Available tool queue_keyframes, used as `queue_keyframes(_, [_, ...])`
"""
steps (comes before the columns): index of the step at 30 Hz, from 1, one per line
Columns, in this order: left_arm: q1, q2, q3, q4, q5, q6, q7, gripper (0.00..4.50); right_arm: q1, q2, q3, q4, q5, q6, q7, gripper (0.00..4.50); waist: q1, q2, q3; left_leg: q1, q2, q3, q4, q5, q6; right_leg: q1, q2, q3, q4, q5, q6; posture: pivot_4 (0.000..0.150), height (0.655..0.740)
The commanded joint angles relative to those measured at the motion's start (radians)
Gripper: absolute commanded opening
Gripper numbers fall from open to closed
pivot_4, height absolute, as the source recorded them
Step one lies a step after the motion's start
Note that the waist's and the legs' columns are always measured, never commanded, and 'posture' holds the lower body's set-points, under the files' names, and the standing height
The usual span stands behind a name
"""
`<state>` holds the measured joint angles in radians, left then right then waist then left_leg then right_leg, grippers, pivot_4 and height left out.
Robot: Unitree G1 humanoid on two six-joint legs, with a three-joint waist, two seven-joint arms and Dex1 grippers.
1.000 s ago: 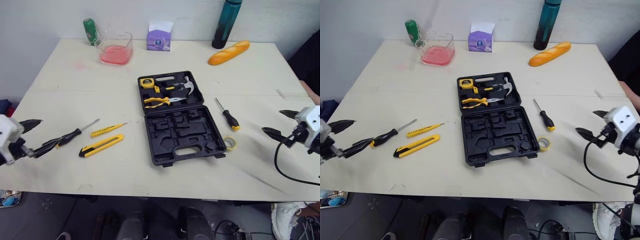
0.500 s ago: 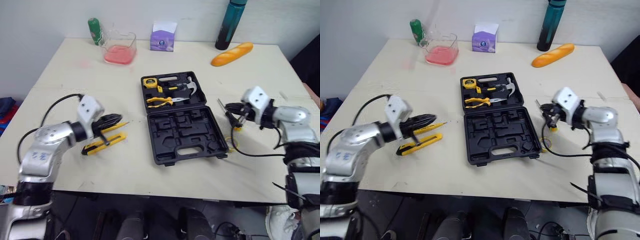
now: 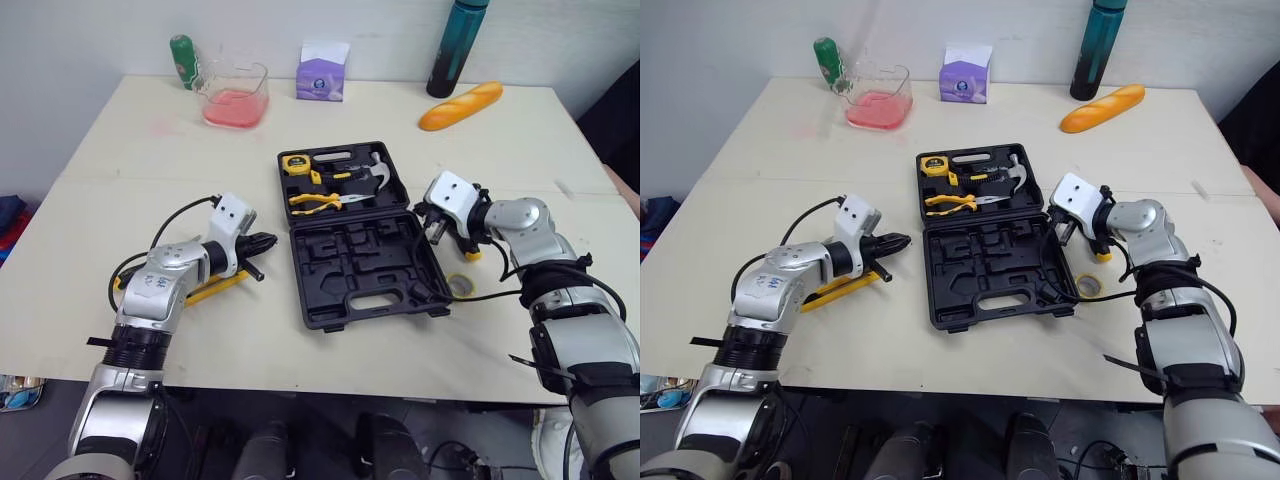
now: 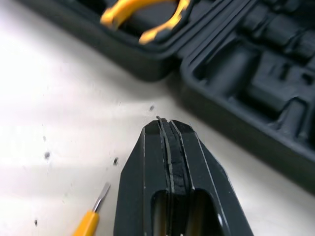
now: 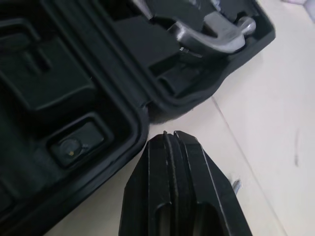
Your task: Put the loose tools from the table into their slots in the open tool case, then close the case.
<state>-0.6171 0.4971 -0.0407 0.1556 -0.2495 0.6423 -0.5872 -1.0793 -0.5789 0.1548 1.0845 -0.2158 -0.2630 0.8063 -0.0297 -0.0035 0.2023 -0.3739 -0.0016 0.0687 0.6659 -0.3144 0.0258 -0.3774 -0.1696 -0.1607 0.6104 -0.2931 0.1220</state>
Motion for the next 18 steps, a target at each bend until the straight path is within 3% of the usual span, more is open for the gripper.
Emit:
queue_keyframes(1, [-0.056, -0.027, -0.018, 0.060, 0.025, -0.020, -0.005, 0.07, -0.037, 0.004, 0.023, 0.023, -0.033, 0.009, -0.028, 0.00, 0.002, 0.000, 0.000, 0.000, 0.000, 0.000, 0.000, 0.000, 0.000, 0.000, 0.000, 0.000, 0.000, 0.000, 0.000, 0.150, 0.7400])
queue_keyframes(18, [-0.204, -0.117, -0.047, 0.366, 0.108, -0.162, -0.024, 0.07, -0.044, 0.042, 0.022, 0.085, -0.031, 0.041, -0.020, 0.00, 0.000, 0.000, 0.000, 0.000, 0.000, 0.000, 0.000, 0.000, 0.000, 0.000, 0.001, 0.001, 0.000, 0.000, 0.000, 0.150, 0.7400])
